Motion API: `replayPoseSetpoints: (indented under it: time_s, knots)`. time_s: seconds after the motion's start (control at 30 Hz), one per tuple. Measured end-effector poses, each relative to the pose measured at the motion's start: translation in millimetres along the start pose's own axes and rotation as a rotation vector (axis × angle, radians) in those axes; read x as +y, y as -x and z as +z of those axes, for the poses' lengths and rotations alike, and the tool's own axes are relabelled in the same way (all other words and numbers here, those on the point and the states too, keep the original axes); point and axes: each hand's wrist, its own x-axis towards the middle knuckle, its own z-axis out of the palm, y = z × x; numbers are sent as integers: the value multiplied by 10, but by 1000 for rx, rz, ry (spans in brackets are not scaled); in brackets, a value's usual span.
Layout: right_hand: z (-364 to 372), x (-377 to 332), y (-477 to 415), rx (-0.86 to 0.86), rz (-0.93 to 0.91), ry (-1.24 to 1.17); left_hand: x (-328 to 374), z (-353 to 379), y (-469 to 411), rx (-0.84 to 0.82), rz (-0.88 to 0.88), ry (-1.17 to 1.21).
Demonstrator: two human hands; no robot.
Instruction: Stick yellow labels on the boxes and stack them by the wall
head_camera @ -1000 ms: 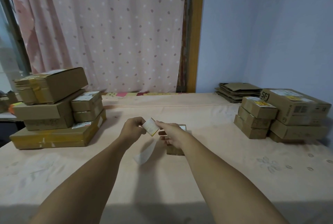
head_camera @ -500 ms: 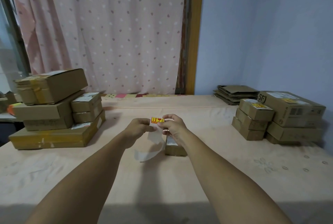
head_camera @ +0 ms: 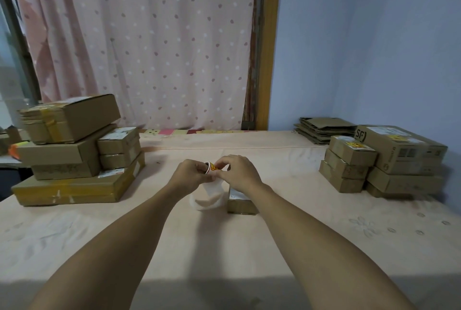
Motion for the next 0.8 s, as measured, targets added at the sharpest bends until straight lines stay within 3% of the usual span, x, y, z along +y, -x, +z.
replayPoseSetpoints:
  time_s: [0.4, 0.67, 0.8]
  knots:
    - [8, 118, 65, 49, 7, 77, -16, 46, 5, -18, -12, -87]
    - [-83, 250, 79, 169, 258, -179, 53, 91, -38, -57, -42, -181]
    - [-127, 347, 116, 203, 362, -223, 25, 79, -48, -129, 3, -402]
